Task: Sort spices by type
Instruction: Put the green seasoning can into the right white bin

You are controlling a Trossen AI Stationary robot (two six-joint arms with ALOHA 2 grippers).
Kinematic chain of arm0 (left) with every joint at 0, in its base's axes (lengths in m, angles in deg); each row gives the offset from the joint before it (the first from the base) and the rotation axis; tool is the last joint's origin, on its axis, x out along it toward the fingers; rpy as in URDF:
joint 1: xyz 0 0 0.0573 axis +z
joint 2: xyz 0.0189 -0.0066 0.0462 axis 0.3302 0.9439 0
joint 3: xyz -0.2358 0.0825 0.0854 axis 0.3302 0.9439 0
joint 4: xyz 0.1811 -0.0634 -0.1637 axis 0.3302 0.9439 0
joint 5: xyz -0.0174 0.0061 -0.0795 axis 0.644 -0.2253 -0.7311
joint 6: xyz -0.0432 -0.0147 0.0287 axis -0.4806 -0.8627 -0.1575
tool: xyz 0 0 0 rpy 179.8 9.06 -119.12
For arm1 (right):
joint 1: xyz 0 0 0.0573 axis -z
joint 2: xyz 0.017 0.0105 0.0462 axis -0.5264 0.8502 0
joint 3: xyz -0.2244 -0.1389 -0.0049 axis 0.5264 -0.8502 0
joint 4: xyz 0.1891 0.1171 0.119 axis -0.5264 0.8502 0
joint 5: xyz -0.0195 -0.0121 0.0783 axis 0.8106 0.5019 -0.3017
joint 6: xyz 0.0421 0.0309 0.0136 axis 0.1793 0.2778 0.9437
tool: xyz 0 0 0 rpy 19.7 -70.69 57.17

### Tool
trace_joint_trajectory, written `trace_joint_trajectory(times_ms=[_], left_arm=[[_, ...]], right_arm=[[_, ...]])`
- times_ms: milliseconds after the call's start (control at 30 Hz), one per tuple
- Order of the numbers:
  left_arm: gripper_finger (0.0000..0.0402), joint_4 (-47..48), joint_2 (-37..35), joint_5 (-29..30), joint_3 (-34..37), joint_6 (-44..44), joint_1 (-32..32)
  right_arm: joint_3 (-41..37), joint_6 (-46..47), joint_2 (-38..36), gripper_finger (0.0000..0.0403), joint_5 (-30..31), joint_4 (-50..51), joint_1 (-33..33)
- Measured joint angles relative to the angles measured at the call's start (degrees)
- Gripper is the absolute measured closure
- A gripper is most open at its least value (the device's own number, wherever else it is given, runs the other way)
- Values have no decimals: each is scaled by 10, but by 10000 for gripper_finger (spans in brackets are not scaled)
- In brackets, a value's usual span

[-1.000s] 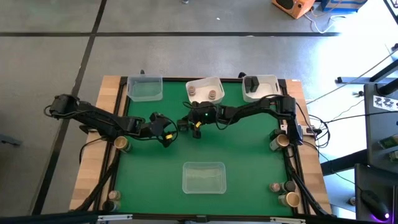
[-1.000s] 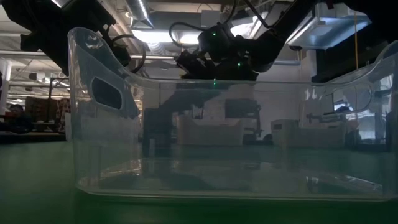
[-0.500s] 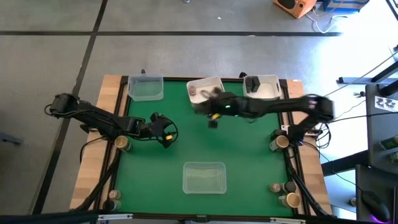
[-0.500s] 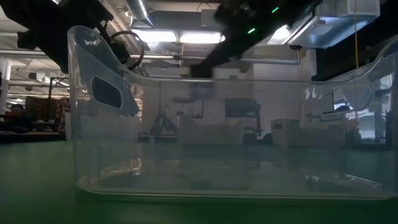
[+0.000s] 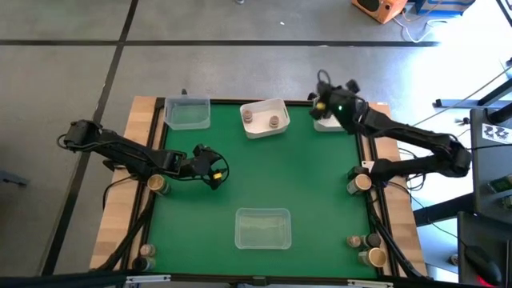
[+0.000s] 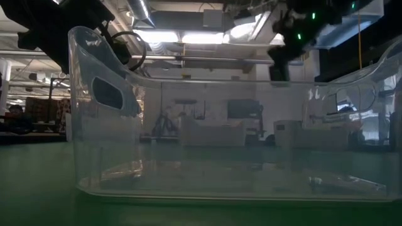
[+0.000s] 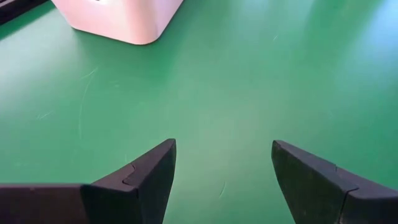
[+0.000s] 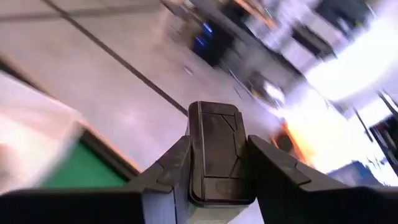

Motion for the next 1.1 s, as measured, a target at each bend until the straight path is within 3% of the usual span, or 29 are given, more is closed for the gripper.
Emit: trace_joint_trajectory(times_ms=[200,400,567,767,1100], left_arm=[[153,2,0,0,0,0,0],[153,2,0,0,0,0,0],[153,2,0,0,0,0,0],[153,2,0,0,0,5,0],[153,-3,0,3,0,7,0]], right_arm=[[-48,73,19,271,-6,-17,109],[-75,102,41,271,-9,-32,164],[-76,106,81,271,-3,-37,184],[-76,146,114,271,-39,-15,198],[-77,185,133,271,-60,22,197]])
